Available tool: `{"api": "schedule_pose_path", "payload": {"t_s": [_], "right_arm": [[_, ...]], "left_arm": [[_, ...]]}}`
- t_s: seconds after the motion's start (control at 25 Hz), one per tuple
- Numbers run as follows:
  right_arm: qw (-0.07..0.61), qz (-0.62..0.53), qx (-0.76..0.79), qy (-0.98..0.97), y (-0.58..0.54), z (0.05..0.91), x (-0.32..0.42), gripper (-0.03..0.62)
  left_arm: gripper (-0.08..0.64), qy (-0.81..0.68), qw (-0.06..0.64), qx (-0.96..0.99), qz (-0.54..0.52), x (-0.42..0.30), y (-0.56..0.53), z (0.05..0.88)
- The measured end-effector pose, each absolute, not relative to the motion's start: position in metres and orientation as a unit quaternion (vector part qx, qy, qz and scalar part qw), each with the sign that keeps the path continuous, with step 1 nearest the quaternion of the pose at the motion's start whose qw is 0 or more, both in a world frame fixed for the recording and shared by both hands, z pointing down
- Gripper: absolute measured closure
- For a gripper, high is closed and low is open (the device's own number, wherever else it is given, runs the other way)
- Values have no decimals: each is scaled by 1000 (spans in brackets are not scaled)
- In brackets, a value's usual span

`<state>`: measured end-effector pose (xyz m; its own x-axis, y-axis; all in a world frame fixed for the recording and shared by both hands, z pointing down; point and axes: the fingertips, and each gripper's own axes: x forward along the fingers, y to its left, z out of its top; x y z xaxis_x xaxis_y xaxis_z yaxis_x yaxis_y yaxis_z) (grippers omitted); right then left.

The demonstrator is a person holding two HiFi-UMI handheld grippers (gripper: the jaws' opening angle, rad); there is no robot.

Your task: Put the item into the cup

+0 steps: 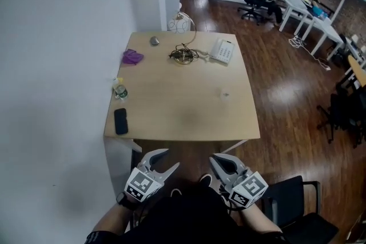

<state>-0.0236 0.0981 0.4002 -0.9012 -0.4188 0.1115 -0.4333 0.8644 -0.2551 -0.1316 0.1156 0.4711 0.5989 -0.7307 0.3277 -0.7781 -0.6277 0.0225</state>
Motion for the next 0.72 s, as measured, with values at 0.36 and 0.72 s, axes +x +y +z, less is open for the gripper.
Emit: {"api": "schedule_pose_path", "payload": {"t_s": [0.36,0.72], "right_arm": [[60,109,207,-971,147,409,-12,584],[49,97,199,-974,164,398,13,584]], "left_arm": [[377,-423,107,893,112,-100,163,459],[377,-424,71,896,109,-69,182,446]]}}
